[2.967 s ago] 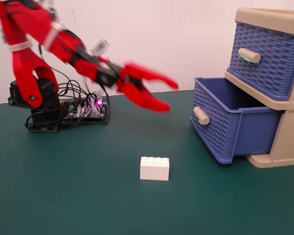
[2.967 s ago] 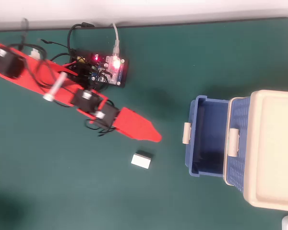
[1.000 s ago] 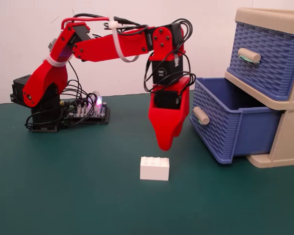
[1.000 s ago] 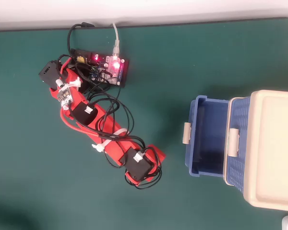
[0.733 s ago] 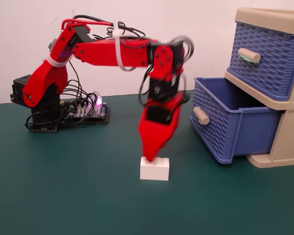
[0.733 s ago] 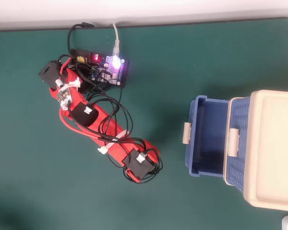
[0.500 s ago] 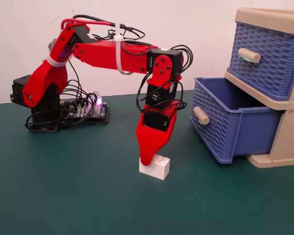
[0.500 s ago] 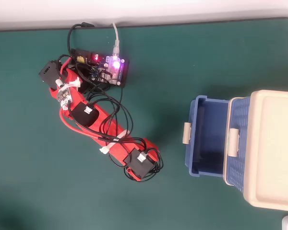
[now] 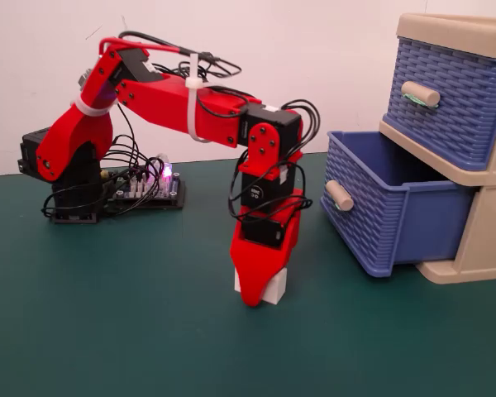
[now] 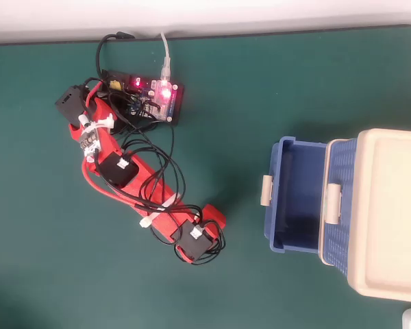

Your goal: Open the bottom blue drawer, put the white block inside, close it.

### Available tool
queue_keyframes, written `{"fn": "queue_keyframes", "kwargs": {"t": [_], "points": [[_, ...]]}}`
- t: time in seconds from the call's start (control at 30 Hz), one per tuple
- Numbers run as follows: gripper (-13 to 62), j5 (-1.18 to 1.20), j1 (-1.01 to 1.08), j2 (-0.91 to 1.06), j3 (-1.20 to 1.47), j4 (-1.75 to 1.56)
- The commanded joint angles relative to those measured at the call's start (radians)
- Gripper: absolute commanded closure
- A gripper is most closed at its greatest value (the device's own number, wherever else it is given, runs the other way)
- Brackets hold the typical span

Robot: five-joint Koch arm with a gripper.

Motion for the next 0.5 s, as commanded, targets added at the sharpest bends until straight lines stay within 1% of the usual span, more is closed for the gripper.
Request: {"fn": "queue_keyframes", "kwargs": {"t": [0.0, 0.07, 0.17, 0.2, 0.33, 0.47], "points": [[28.8, 0.074, -0.006, 0.041, 0.023, -0.009], [36.6, 0.118, -0.006, 0.049, 0.02, -0.008], [56.3, 0.164, -0.005, 0.069, 0.017, -0.006], [58.0, 0.169, -0.005, 0.08, 0.02, -0.003], [57.7, 0.17, -0.003, 0.132, 0.02, 0.012], [57.7, 0.175, 0.029, 0.331, 0.011, 0.092]]}}
